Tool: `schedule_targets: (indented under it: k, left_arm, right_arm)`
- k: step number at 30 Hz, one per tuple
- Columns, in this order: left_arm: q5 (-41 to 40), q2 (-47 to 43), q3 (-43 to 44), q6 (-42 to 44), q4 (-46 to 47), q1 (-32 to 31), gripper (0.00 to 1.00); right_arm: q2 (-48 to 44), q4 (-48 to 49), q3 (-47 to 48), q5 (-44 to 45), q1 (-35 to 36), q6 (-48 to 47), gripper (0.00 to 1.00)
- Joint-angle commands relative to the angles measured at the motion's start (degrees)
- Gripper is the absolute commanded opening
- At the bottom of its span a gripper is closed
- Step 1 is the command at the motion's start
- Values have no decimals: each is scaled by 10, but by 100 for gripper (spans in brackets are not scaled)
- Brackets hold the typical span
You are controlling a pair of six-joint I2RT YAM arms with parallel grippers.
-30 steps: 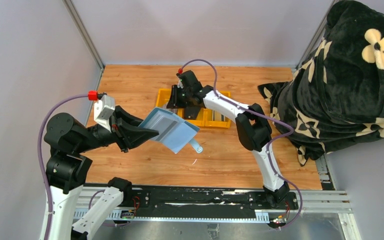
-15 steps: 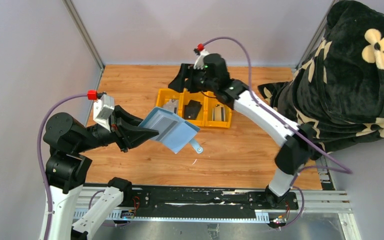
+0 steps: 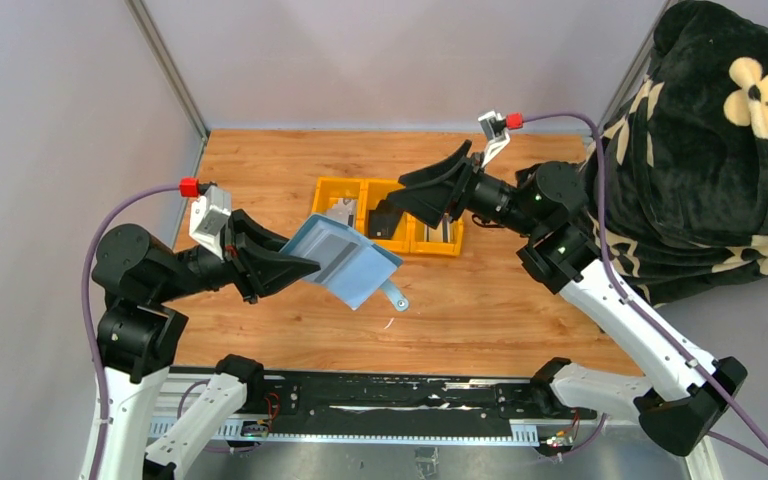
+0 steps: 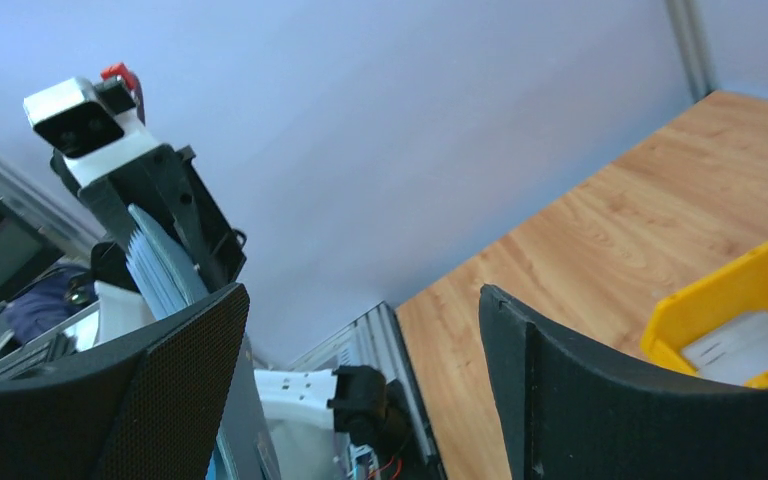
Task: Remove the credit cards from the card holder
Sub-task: Place the credit card in the storage box, then remove the credit card from the card holder.
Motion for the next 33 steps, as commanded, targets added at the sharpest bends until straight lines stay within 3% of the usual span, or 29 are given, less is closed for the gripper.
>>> schedule_targets:
  k: [1, 6, 21, 24, 28, 33]
  left_arm:
    - [8, -3, -3, -24, 39, -4, 0]
    - [8, -2, -5, -30, 40, -4, 0]
    - [3, 1, -16, -22, 34, -4, 0]
    - [2, 5, -13, -24, 38, -4, 0]
    - [-3, 9, -8, -21, 38, -4, 0]
    - [-14, 10, -10, -13, 36, -4, 0]
  right_arm:
    - [-12, 68, -43, -64, 25, 56, 89]
    - [-2, 45, -35, -87, 77, 27, 89]
    - [-9, 63, -56, -109, 116, 32, 89]
    - [-5, 28, -51, -105, 128, 7, 83]
    - [9, -12, -39, -99, 135, -11, 61]
    - [28, -53, -13, -87, 141, -24, 8]
